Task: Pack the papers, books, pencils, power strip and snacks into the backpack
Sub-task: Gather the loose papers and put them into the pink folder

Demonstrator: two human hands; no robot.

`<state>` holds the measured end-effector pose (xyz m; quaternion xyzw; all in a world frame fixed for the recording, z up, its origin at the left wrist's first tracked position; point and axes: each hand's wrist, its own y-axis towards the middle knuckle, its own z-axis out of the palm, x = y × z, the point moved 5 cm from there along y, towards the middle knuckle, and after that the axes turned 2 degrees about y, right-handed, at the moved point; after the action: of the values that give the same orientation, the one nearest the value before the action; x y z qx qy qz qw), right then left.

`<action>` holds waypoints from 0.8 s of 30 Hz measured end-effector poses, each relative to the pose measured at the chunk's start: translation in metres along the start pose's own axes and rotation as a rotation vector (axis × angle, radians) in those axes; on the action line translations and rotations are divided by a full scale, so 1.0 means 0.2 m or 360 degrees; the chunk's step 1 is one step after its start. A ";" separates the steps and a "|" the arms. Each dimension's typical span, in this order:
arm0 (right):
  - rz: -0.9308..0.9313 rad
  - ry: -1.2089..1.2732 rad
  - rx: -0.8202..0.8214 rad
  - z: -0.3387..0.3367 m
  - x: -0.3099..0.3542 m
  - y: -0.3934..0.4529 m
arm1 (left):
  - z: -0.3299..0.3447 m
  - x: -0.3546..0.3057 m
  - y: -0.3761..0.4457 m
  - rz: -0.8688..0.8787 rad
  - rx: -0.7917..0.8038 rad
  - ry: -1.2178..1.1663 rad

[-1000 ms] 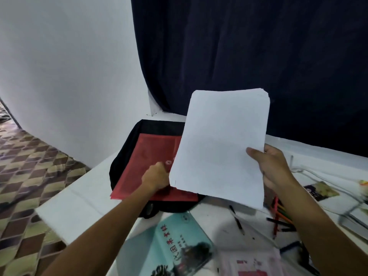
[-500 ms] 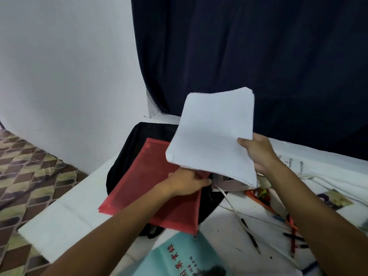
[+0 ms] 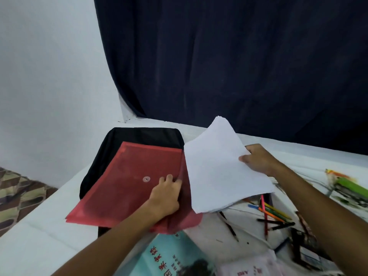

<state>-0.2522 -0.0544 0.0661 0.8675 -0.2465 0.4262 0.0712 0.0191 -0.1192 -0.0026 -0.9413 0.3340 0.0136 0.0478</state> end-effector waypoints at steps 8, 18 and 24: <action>0.0106 -0.0202 0.0352 -0.05 0.04 -0.03 | -0.06 0.10 0.00 -0.0281 0.0000 0.0071; 0.0118 -0.0260 0.0366 0.01 0.19 -0.04 | -0.13 0.11 -0.10 -0.0127 -0.0172 -0.0077; 0.0008 -0.0088 0.0070 0.17 0.25 -0.06 | -0.19 0.11 -0.09 0.0058 0.0044 -0.0500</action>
<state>-0.1967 -0.0728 0.0849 0.8797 -0.2410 0.4075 0.0443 0.0481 -0.1229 0.0363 -0.9205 0.3397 0.1570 0.1121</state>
